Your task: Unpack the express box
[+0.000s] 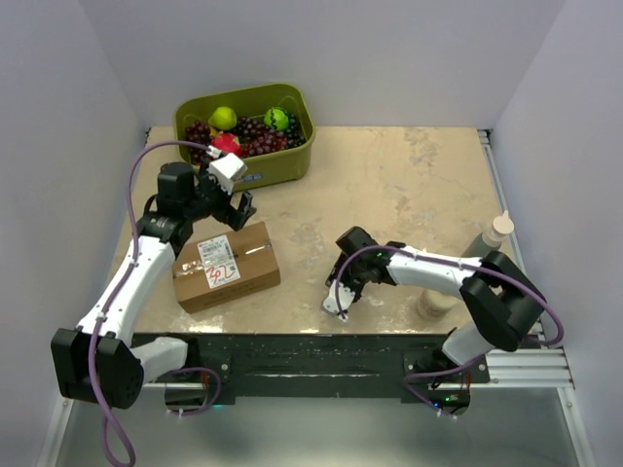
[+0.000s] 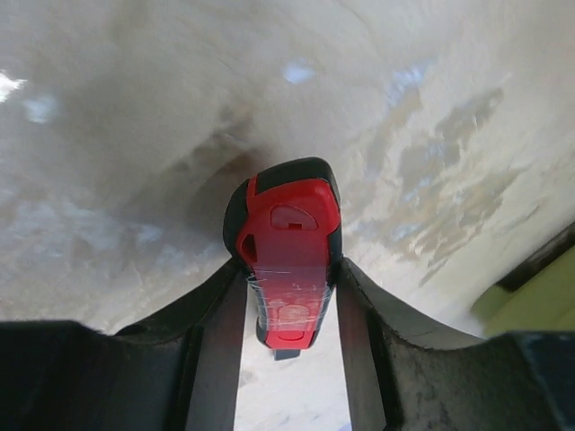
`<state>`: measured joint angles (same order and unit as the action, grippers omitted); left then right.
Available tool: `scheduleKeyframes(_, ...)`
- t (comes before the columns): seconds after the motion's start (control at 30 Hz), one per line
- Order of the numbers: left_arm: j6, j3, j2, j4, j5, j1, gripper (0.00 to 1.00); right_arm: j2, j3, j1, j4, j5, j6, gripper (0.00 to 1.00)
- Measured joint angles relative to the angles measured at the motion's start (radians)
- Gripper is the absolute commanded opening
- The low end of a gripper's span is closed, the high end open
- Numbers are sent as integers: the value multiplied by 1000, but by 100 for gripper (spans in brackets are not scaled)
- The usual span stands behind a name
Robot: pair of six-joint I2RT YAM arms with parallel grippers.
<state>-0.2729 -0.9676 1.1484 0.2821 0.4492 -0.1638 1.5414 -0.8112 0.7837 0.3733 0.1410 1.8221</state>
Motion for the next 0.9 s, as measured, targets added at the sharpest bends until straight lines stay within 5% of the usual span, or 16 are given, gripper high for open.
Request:
scheduleKeyframes(0.07,0,-6,18,16,0,0,96,-17,36,-2,-7,20,51,68)
scheduleKeyframes(0.1,0,-6,22,22,0,0,96,-28,55,-5,-3,29,72,97)
scheduleKeyframes(0.4,10,-7,26,20,9,0,96,-251,62,-91,43,66,125,99)
scheduleKeyframes(0.53,19,-10,39,11,16,0,97,-263,-64,-96,31,16,-257,99)
scheduleKeyframes(0.73,20,-17,50,4,17,0,96,-27,-522,-92,112,-96,-1180,99)
scheduleKeyframes(0.9,18,-30,52,8,15,0,96,20,-470,-93,186,-90,-1707,99)
